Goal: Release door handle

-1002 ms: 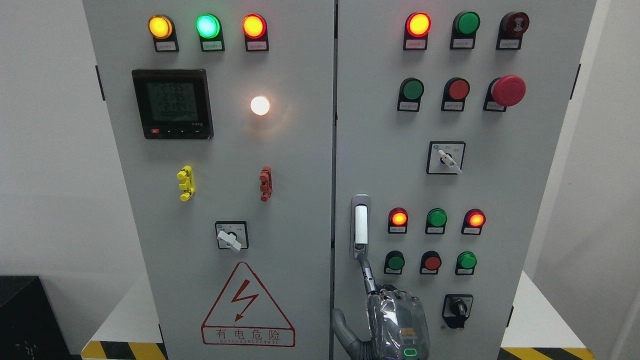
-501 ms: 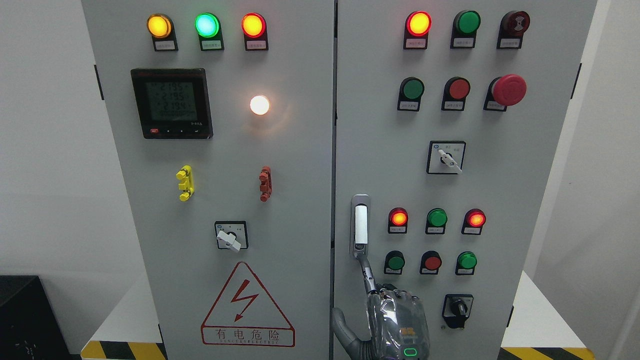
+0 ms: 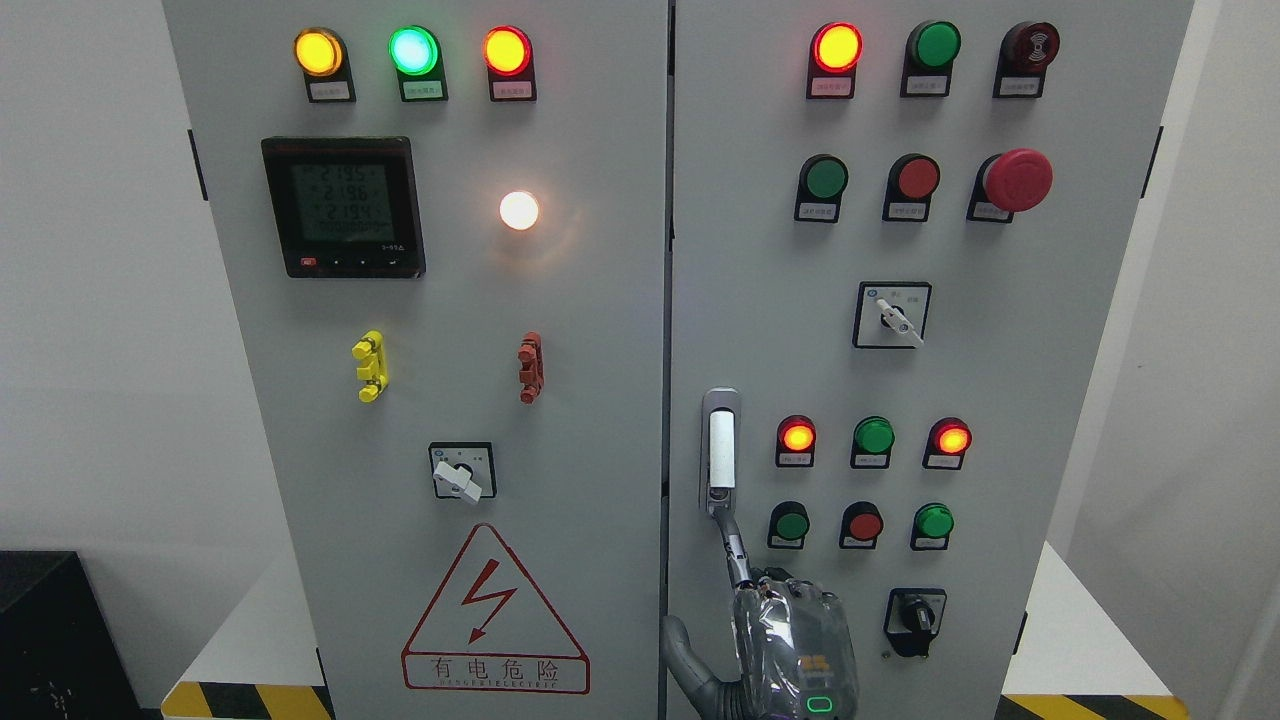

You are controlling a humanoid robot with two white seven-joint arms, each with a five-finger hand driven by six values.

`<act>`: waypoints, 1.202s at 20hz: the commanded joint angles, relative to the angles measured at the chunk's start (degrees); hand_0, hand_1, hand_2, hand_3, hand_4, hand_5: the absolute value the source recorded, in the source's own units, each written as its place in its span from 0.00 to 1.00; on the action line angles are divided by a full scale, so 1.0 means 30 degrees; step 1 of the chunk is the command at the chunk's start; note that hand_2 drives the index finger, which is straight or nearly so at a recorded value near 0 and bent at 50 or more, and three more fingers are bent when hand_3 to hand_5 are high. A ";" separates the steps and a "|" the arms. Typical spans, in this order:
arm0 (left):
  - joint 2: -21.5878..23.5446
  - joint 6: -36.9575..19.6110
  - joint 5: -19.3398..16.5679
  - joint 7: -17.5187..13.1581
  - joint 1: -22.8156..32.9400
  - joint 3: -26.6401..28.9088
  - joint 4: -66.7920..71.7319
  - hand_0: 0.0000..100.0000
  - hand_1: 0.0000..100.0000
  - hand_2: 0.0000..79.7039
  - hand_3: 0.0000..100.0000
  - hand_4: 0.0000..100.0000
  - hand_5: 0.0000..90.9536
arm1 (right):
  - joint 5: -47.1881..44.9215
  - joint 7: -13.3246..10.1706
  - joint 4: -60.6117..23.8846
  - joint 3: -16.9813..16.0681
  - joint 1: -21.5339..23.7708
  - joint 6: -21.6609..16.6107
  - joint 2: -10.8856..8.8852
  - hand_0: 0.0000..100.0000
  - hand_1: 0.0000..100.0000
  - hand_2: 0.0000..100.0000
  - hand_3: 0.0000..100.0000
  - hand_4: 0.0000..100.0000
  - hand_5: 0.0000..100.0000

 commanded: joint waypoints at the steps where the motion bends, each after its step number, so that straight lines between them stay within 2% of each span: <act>1: 0.0015 0.0019 0.0000 -0.0015 0.0000 0.0000 0.0000 0.00 0.00 0.06 0.11 0.00 0.00 | 0.0007 0.0116 -0.0933 -0.0014 -0.0033 -0.0012 -0.0019 0.36 0.25 0.00 0.79 0.76 0.76; 16: 0.0015 -0.0010 0.0000 -0.0015 0.0000 0.0000 0.0000 0.00 0.00 0.06 0.11 0.01 0.00 | -0.0022 0.0116 -0.1226 -0.0043 -0.0092 -0.0012 -0.0019 0.36 0.25 0.00 0.79 0.77 0.76; 18: -0.0015 -0.0010 0.0000 -0.0015 0.0000 0.0000 0.0000 0.00 0.00 0.06 0.11 0.01 0.00 | -0.0022 0.0058 -0.1226 -0.0043 -0.0092 -0.0012 -0.0019 0.36 0.25 0.02 0.79 0.77 0.76; 20: -0.0015 0.0019 0.0000 -0.0015 0.0000 0.0000 0.0000 0.00 0.00 0.06 0.11 0.01 0.00 | -0.0022 0.0028 -0.1226 -0.0043 -0.0092 -0.0012 -0.0019 0.36 0.25 0.09 0.79 0.77 0.76; 24: -0.0014 -0.0010 0.0000 -0.0015 0.0000 0.0000 0.0000 0.00 0.00 0.06 0.11 0.00 0.00 | -0.0110 -0.0030 -0.1373 -0.0072 -0.0092 -0.0042 -0.0019 0.36 0.25 0.16 0.77 0.76 0.76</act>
